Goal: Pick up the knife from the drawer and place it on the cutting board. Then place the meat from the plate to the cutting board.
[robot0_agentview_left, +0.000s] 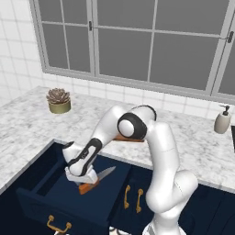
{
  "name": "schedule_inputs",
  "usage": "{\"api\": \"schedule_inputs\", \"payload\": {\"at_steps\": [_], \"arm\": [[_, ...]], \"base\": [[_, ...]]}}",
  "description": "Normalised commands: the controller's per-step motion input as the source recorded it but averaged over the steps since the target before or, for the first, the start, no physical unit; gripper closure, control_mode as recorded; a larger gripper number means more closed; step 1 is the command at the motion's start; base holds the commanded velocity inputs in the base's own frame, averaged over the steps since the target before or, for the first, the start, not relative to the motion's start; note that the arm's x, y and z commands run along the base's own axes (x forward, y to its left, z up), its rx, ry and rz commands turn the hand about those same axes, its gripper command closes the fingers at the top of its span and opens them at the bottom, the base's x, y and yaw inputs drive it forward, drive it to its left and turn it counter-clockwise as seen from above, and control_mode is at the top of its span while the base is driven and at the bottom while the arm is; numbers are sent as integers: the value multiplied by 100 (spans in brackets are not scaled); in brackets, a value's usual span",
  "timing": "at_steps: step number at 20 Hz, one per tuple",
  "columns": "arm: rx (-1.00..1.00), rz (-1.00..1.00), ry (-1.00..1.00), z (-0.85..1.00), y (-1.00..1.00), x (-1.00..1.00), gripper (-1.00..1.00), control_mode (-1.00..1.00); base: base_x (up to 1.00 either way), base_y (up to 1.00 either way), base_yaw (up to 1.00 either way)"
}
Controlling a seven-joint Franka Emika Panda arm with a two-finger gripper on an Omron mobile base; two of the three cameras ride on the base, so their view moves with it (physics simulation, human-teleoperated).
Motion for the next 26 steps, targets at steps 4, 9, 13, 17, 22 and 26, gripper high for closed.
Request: {"api": "schedule_inputs", "payload": {"at_steps": [4, 9, 13, 17, 22, 26], "arm": [[0, -10, 0, -36, -3, -6, -100, -100], [0, -13, -1, -39, -10, -21, 100, -100], [0, -13, -6, -44, -18, -30, 100, -100], [0, -7, -8, -6, -6, -37, 100, -100], [1, 0, 1, 91, 8, -61, 100, -100], [0, -1, 3, 100, 35, -91, 100, -100]], "base": [[0, 0, 0], [0, 0, 0], [0, 0, 0], [0, 0, 0], [0, 0, 0], [0, 0, 0]]}}
